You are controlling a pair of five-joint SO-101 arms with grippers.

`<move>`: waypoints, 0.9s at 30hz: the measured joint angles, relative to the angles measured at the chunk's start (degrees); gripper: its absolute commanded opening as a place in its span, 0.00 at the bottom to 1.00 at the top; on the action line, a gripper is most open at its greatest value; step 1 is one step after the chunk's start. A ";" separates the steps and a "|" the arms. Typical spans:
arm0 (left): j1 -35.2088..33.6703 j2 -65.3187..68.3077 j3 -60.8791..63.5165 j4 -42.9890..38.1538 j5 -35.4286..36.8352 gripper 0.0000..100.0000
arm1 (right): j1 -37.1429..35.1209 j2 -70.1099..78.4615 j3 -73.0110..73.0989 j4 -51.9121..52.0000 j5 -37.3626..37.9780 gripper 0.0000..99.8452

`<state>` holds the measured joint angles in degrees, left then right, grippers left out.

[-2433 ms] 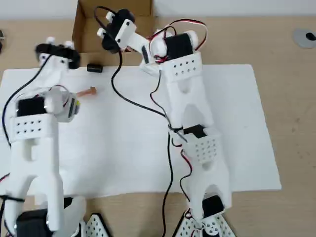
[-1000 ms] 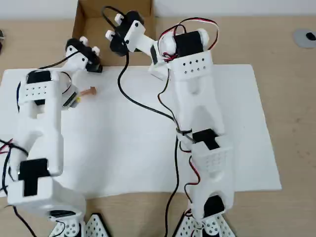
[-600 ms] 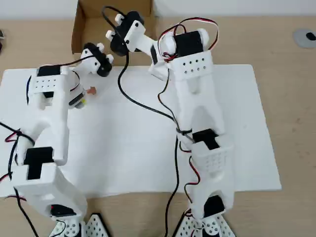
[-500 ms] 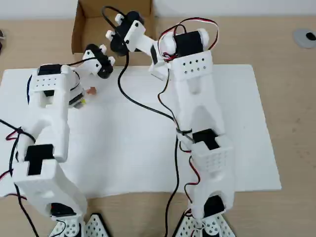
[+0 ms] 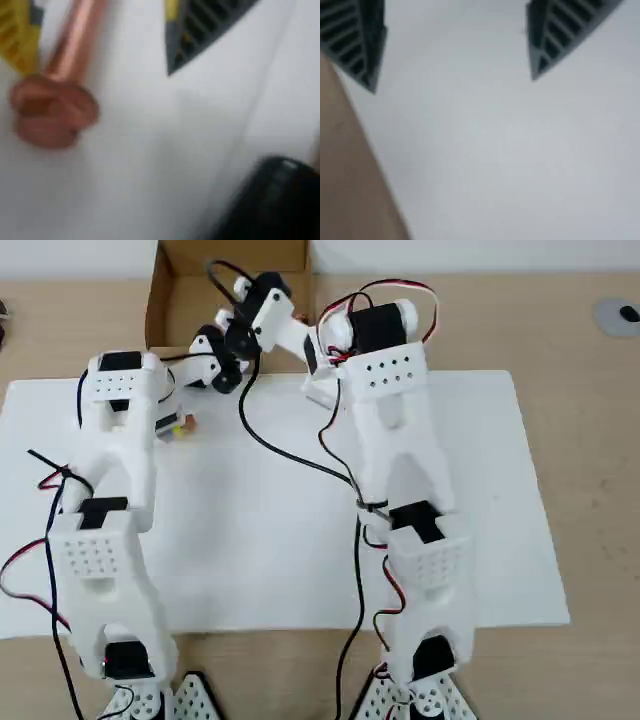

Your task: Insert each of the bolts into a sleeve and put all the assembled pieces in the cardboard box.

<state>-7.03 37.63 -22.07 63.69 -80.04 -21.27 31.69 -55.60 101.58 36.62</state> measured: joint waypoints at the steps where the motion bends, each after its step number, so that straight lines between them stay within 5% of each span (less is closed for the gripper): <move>1: 0.09 1.14 -1.76 0.09 0.70 0.18 | 0.00 0.00 0.62 0.00 0.00 0.24; 15: 4.40 3.78 -9.32 13.89 3.52 0.18 | 0.00 0.00 1.05 0.00 0.00 0.24; 27: 4.22 3.78 -8.44 13.63 3.69 0.17 | 0.00 0.00 1.05 0.00 0.00 0.24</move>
<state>-2.81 41.41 -30.51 77.32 -76.35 -21.27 31.69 -54.55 101.58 36.62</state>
